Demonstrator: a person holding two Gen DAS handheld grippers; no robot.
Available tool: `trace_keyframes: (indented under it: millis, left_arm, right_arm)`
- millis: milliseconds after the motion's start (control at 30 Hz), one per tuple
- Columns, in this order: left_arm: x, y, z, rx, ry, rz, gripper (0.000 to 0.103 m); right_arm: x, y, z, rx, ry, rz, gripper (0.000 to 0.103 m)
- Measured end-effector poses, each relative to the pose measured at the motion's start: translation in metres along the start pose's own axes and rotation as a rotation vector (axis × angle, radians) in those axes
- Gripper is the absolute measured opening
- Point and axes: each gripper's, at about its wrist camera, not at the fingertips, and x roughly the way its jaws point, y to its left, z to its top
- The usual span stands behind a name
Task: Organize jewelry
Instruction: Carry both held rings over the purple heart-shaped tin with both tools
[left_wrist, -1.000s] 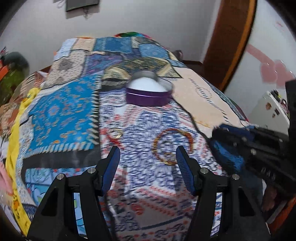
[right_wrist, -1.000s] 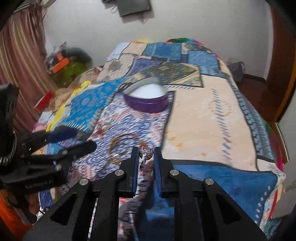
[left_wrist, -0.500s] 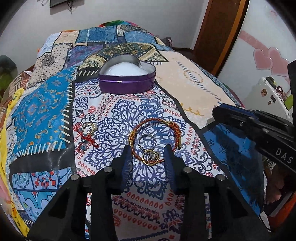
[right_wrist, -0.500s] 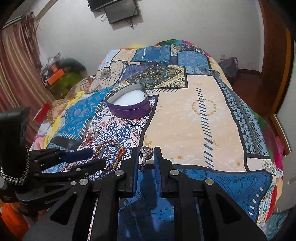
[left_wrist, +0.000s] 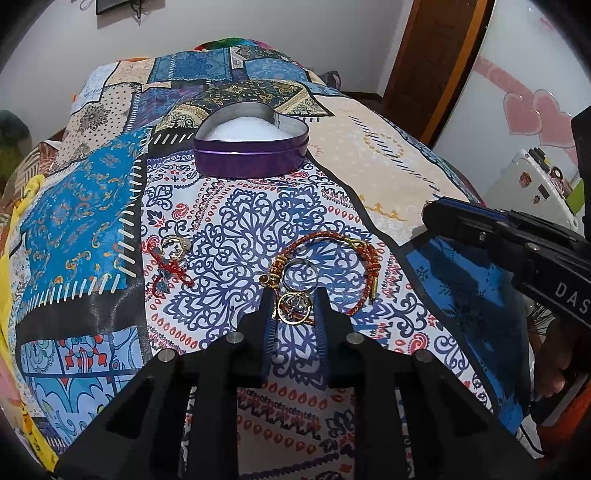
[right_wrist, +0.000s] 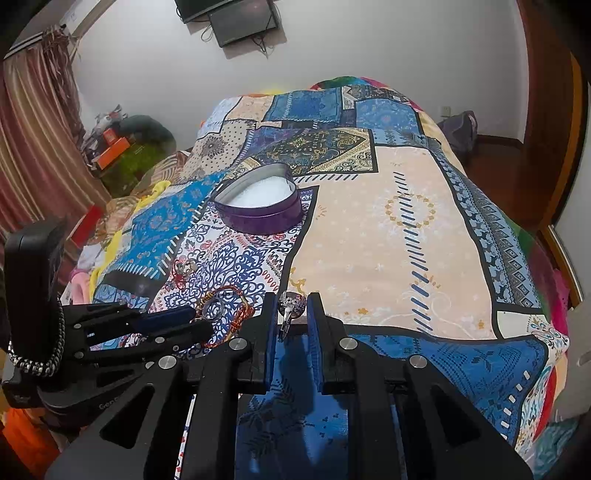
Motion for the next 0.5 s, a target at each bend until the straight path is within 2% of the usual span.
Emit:
trace_keyframes:
  millis: [500]
  left_arm:
    - [-0.035, 0.014, 0.015, -0.035, -0.124, 0.021, 0.019]
  right_arm:
    - [-0.011, 0.009, 0.012, -0.028, -0.037, -0.028, 0.014]
